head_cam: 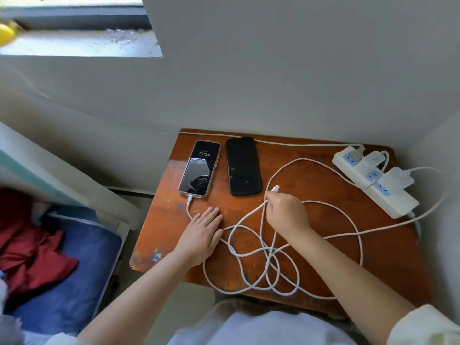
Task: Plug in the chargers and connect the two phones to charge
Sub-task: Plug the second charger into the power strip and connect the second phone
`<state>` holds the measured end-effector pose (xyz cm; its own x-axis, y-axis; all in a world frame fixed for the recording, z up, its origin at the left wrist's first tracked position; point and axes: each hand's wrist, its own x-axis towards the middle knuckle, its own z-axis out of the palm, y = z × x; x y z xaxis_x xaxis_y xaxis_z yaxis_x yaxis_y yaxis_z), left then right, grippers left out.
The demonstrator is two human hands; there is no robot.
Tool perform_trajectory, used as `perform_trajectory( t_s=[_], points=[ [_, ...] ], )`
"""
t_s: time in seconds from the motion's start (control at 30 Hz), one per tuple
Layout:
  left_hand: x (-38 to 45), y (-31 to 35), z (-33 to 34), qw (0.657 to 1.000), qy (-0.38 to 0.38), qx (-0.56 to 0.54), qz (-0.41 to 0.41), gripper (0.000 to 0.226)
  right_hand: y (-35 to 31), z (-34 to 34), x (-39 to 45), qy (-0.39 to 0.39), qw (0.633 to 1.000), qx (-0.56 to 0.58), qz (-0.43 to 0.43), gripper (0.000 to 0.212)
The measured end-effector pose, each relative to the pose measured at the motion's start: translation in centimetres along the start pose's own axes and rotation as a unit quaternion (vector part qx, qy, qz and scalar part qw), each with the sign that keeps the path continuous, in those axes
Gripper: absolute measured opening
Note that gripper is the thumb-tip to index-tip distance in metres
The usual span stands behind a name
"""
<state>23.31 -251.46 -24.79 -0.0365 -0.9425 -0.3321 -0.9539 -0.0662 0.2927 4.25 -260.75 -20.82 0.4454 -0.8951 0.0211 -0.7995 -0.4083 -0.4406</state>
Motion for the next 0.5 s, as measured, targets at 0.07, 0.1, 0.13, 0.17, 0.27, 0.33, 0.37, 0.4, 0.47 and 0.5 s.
perform_trajectory(
  t_s=[0.07, 0.1, 0.13, 0.17, 0.27, 0.33, 0.37, 0.4, 0.47, 0.5],
  points=[
    [0.3, -0.9, -0.9, 0.999, -0.008, 0.002, 0.037, 0.045, 0.0, 0.0, 0.6, 0.006, 0.999, 0.018, 0.039, 0.030],
    [0.5, -1.4, -1.3, 0.998, -0.013, 0.002, 0.056, 0.043, 0.0, 0.1, 0.9, 0.007, 0.998, 0.024, 0.059, 0.030],
    [0.8, -1.8, -1.7, 0.997, -0.016, 0.002, 0.074, 0.041, -0.1, 0.2, 1.0, 0.005, 0.997, 0.029, 0.077, 0.031],
    [1.1, -2.1, -2.0, 0.996, -0.018, 0.003, 0.089, 0.040, -0.2, 0.4, 1.1, 0.004, 0.995, 0.031, 0.090, 0.031],
    [2.1, -2.9, -2.9, 0.991, -0.031, 0.006, 0.129, 0.041, -0.6, 0.8, 1.4, -0.007, 0.993, 0.038, 0.115, 0.032],
    [2.6, -3.6, -3.4, 0.981, -0.060, 0.023, 0.182, 0.037, -1.1, 1.3, 1.4, -0.019, 0.991, 0.052, 0.124, 0.034],
    [2.8, -3.9, -3.5, 0.975, -0.069, 0.031, 0.210, 0.032, -1.4, 1.6, 1.4, -0.028, 0.990, 0.063, 0.123, 0.035],
    [2.9, -4.2, -3.6, 0.968, -0.070, 0.033, 0.237, 0.028, -1.9, 1.9, 1.3, -0.037, 0.989, 0.081, 0.121, 0.035],
    [2.8, -4.4, -3.7, 0.962, -0.049, 0.011, 0.269, 0.024, -2.8, 2.6, 0.9, -0.052, 0.983, 0.130, 0.118, 0.035],
    [2.6, -4.4, -3.9, 0.958, -0.021, 0.001, 0.284, 0.021, -3.2, 2.9, 0.7, -0.064, 0.980, 0.150, 0.116, 0.035]
  ],
)
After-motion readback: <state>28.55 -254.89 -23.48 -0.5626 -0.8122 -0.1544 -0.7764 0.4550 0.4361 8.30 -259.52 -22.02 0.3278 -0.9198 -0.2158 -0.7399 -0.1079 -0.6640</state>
